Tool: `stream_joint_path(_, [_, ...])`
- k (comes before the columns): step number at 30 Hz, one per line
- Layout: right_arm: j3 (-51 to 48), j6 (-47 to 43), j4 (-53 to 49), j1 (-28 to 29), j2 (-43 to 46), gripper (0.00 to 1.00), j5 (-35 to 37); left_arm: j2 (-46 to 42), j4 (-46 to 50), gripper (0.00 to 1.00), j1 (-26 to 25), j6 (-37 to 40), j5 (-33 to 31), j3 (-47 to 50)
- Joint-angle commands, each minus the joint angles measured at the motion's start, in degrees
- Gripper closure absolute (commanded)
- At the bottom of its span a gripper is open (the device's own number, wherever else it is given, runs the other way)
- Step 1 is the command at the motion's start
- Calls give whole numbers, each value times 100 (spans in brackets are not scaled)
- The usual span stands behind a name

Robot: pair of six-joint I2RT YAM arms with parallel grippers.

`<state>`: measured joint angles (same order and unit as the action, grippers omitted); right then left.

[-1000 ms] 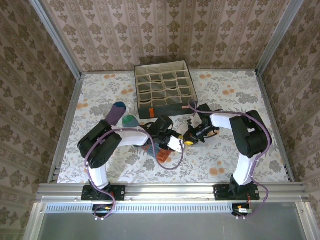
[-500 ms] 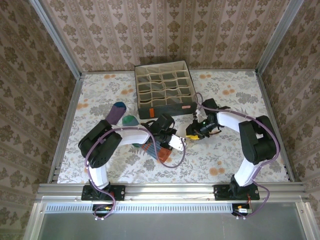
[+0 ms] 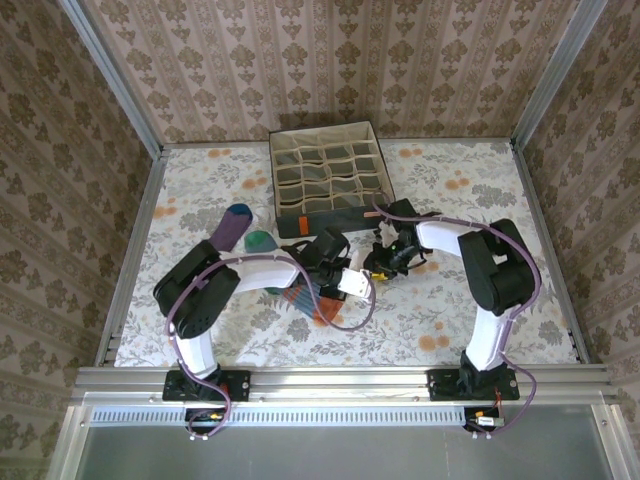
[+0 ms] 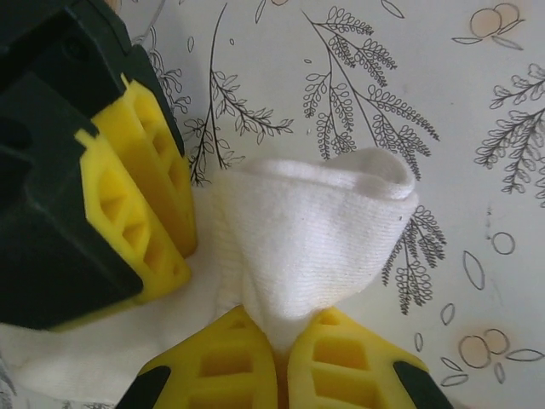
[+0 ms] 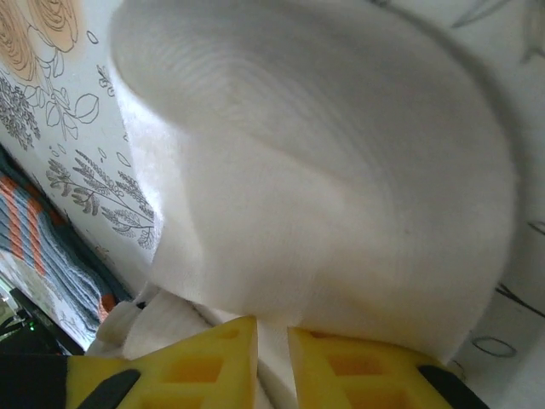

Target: Roll the socks

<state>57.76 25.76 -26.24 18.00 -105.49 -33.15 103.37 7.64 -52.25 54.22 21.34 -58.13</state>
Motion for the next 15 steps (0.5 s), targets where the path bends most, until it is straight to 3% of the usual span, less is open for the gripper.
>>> stream_joint_path(1, [-390,147,-81,-205,-84,79,1334,345,1957,100,96,-365,787,-488])
stream_joint_path(6, [-915,184,843,-209,768,71,1039,1099,3183,100,293,-546,1501,-1521])
stream_joint_path(15, [-2164,449,1762,-218,2806,59,1007,2099,4166,100,476,-999,1712,-2734])
